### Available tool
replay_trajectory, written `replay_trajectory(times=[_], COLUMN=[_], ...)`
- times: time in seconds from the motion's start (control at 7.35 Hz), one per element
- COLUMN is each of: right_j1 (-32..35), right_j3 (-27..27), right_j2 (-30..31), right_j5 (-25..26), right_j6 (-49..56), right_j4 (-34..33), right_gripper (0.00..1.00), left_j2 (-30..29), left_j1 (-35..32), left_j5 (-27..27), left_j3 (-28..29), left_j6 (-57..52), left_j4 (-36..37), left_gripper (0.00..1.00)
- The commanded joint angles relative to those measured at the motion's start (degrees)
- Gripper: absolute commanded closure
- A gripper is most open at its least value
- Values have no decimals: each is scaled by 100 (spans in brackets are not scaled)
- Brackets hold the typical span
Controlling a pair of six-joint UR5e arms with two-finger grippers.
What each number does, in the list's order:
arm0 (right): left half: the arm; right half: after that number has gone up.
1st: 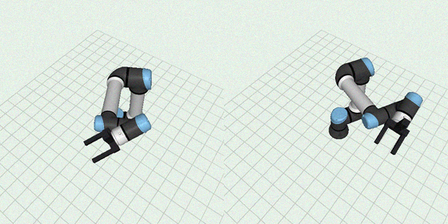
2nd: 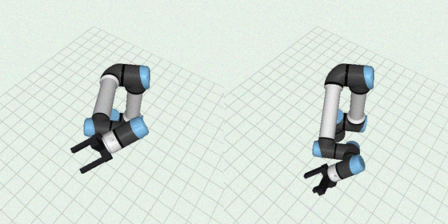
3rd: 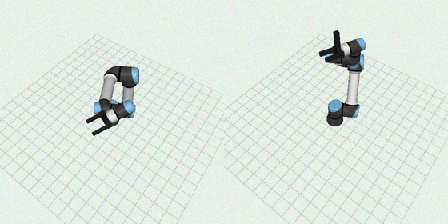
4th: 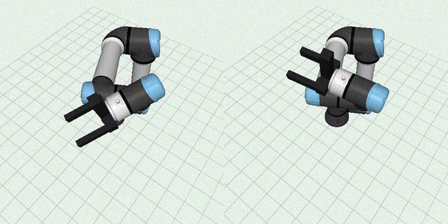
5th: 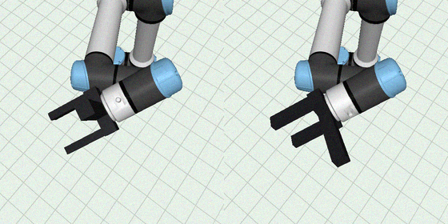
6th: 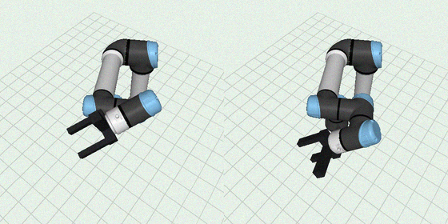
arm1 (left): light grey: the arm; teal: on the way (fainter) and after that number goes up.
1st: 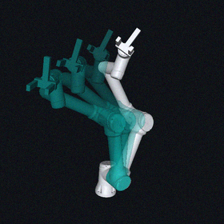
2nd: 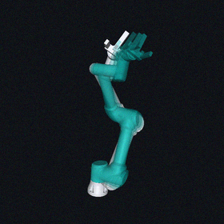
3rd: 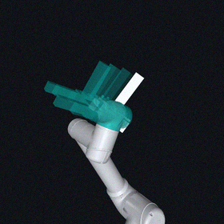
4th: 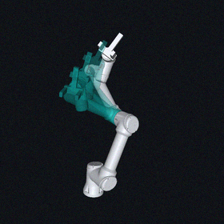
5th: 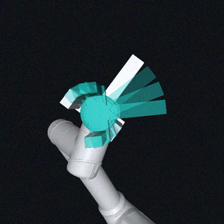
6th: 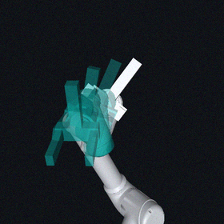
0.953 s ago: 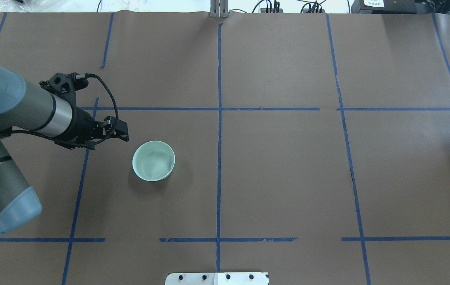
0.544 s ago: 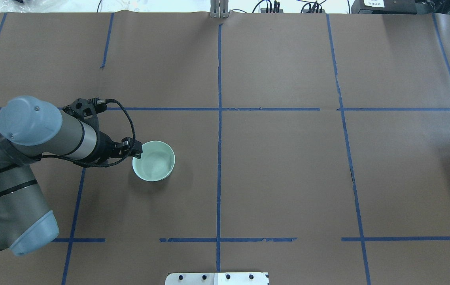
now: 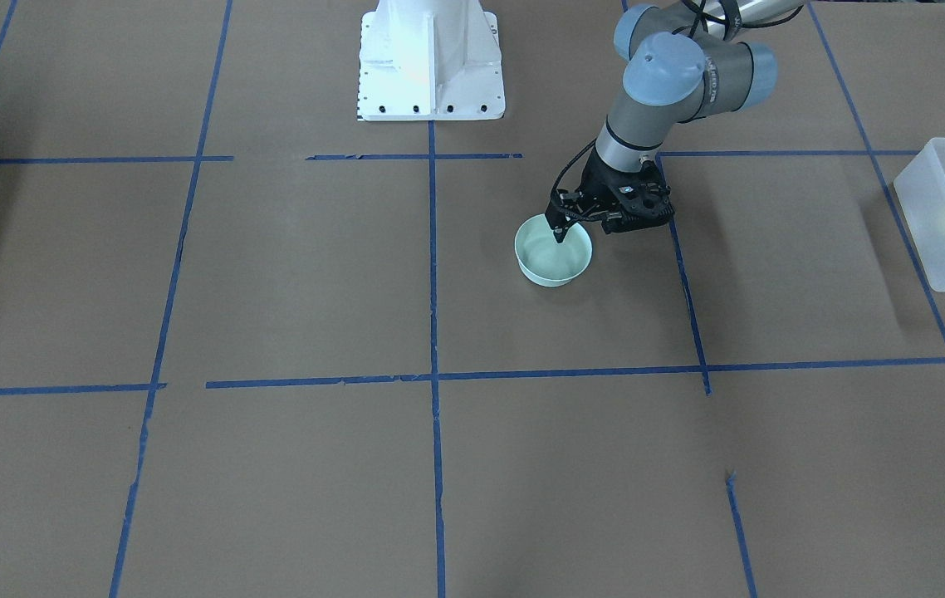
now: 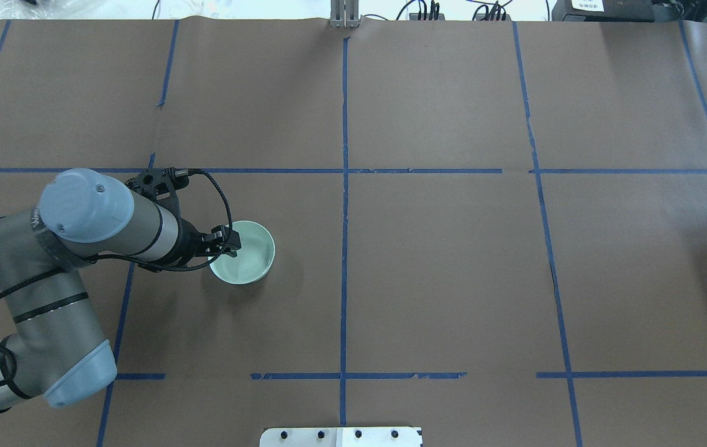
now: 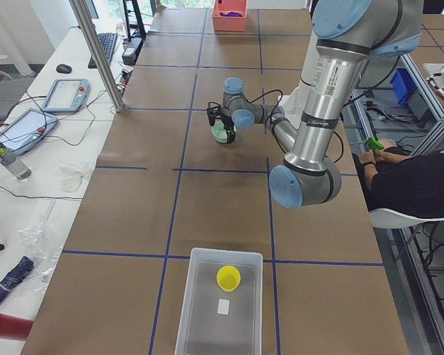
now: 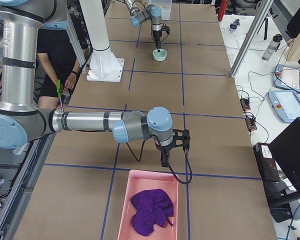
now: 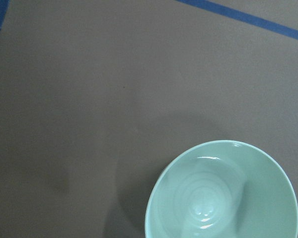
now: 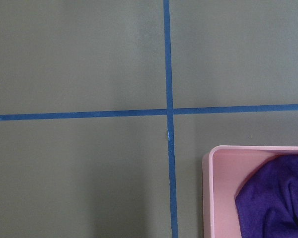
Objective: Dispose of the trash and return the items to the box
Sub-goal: 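Grasp the rim of the pale green bowl with the left gripper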
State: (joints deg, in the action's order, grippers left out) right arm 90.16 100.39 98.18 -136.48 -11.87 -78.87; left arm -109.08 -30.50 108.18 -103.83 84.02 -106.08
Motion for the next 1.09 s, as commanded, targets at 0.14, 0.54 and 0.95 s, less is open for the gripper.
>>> replay_trajectory(times=[0.14, 0.54, 0.95], right_j1=[-33, -51, -174], right_j3=[-2, 16, 7], right_j2=[-10, -10, -10], right_j5=[-169, -195, -125], right_j6=[0, 0, 9], right_j4=[-15, -15, -15], right_gripper=[0, 0, 0], left_j2=[-17, -17, 71], left_j1=[17, 17, -323], left_j5=[-8, 36, 299], left_j3=[196, 197, -478], left_j6=[0, -44, -79], left_j4=[0, 0, 227], left_gripper=[54, 100, 100])
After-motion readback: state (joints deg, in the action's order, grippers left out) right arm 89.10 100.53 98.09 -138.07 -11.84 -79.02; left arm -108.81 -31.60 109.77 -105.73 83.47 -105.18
